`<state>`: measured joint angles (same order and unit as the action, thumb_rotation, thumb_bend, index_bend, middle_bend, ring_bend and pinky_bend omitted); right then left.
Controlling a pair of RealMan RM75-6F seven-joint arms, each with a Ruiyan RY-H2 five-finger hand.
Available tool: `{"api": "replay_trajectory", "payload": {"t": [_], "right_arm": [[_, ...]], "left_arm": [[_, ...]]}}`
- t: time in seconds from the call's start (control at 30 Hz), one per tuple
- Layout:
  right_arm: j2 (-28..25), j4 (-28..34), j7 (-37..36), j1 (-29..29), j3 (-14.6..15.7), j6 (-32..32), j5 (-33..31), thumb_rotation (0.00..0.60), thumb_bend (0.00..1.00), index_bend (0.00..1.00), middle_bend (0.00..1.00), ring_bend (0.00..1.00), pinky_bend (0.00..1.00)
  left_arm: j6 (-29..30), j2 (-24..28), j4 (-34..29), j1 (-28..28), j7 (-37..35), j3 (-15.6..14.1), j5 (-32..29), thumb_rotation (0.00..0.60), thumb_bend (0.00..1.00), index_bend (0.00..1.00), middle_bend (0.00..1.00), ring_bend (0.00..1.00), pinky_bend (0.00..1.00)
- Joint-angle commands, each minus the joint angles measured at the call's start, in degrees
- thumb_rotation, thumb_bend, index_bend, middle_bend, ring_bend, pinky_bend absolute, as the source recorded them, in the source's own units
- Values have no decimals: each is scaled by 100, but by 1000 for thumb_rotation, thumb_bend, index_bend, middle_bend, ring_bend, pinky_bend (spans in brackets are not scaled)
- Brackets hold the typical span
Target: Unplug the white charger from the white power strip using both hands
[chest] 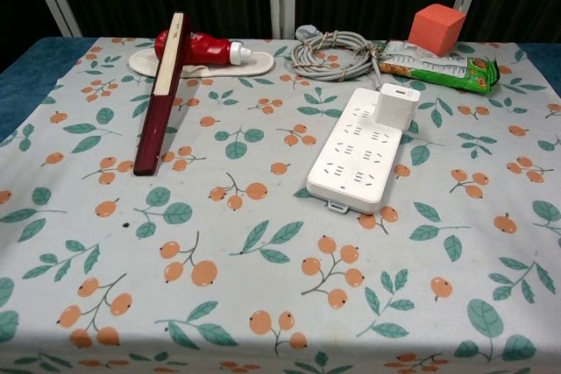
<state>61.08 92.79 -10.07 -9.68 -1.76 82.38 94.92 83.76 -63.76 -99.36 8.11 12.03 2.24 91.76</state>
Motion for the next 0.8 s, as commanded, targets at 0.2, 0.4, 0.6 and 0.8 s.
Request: {"api": "replay_trajectory", "payload": {"t": [0.2,0.4,0.6,0.8], "right_arm": [[-118,590,591,-1137,-392,-1241,197,600,327,12,164,24,200],[53,773,720,-1978,-729,-2387,-324,600,327,13,169,27,223],[284,794,1224,-2561,-977,-3153,-1008,600,327,12,177,29,231],[599,524,1606,-2930,-1029,-3558,-1545,600,327,10,186,44,241]], "left_arm": [[-1307,-535,-228,1573,-538,285,1155,600,74,184,178,95,81],[-2369,-1293,-106,2611,-594,524,1238,600,74,188,189,95,87],[-3389,-2213,452,3506,-477,766,834,600,92,188,189,94,87],[-4076,-3053,1226,4114,-212,936,243,600,114,188,189,95,87]]}}
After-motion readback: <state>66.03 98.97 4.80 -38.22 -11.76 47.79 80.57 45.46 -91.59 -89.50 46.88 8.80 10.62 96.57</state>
